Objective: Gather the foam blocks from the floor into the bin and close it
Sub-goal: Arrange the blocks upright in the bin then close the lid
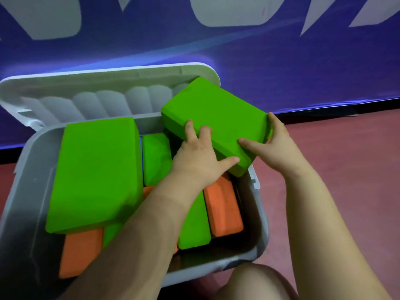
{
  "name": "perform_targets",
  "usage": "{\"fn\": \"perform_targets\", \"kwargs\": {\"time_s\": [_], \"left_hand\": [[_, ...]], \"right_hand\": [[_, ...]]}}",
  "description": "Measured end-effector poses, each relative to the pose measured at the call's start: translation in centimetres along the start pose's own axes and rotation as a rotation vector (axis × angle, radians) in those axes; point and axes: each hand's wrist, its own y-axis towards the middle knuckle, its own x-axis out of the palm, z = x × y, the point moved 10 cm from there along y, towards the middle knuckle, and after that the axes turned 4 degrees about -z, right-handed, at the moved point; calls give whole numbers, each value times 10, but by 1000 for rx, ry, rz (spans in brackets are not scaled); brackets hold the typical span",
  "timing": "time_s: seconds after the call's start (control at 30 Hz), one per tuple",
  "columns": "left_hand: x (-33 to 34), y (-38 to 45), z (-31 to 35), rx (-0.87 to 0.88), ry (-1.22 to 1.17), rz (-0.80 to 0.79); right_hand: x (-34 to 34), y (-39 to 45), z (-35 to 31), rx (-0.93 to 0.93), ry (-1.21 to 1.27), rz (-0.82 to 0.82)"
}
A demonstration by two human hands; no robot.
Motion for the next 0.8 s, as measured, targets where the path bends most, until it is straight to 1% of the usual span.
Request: {"fn": "perform_targets", "kwargs": {"time_s": [0.07, 0.17, 0.27, 0.33, 0.4, 0.47, 0.57, 0.63, 0.73, 0.8], "left_hand": [[1, 3, -2, -3, -57, 9], [3, 4, -12, -35, -107, 14], [-12, -3, -30, -75, -218, 96], [-27, -11, -40, -89, -336, 117], [-38, -18, -45, -79, -477, 97], [-44, -23, -45, -46, -601, 46], [-55, -27, -45, -21, -673, -22], [-60, -28, -43, -14, -682, -55], [-61, -29, -46, -16, -798, -46], [-62, -29, -53, -31, -812, -20]], "right_hand": [[0, -4, 1, -7, 76, 11], [-4, -11, -6, -56, 197, 90], [-8, -25, -37, -250, 258, 125], [-9, -36, -59, -321, 314, 141], [-4, -46, -83, -369, 345, 105], [3, -54, -105, -426, 451, 62], [0, -62, -123, -385, 596, 132], [7, -66, -133, -349, 622, 129], [28, -67, -146, -335, 485, 29], [39, -65, -151, -309, 441, -67]]}}
